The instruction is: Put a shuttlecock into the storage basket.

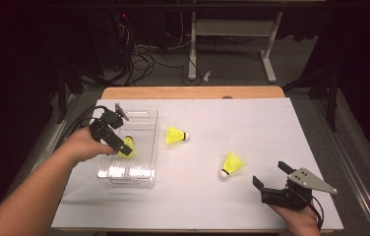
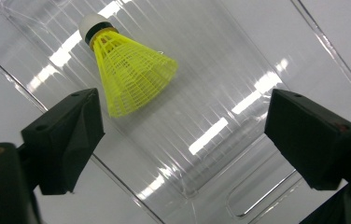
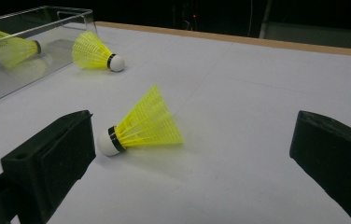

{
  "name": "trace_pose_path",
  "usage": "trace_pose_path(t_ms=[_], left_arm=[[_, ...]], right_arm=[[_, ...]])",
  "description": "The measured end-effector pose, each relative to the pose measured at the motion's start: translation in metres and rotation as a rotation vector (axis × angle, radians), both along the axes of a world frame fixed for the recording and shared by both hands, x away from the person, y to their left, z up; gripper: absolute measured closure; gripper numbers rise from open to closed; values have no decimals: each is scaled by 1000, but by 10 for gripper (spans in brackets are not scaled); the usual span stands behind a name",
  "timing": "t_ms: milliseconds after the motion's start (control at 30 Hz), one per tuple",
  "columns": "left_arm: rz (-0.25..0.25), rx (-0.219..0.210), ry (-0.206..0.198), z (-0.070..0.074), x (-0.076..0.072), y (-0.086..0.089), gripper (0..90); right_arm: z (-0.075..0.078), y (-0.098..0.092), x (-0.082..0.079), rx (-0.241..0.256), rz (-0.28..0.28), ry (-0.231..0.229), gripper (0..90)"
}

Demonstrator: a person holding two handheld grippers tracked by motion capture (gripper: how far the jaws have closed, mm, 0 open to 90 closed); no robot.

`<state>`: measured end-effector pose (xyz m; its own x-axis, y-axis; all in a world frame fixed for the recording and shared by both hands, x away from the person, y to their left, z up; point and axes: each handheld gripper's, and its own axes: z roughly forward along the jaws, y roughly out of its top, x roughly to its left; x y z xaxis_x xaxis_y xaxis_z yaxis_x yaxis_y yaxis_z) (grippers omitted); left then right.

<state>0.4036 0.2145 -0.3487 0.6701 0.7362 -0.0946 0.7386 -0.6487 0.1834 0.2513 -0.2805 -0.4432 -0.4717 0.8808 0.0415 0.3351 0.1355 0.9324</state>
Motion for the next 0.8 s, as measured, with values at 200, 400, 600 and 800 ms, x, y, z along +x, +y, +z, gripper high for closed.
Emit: trace_pose_path(t_ms=[200,400,600,800], left_arm=[[-19,1,5,4,-3,-7,39],[-46,16,-5,4,-7,-17,2],[-61,2,-5,8,-12,-26,2],[-82,-9,-6,13,-20,-37,7]], right_arm=[[1,0,0,-1,1,-2,5],[1,-1,0,-2,-4,-6,5],[1,-1,0,-4,-3,-7,5],[2,1,0,-10,-1,-10,5]])
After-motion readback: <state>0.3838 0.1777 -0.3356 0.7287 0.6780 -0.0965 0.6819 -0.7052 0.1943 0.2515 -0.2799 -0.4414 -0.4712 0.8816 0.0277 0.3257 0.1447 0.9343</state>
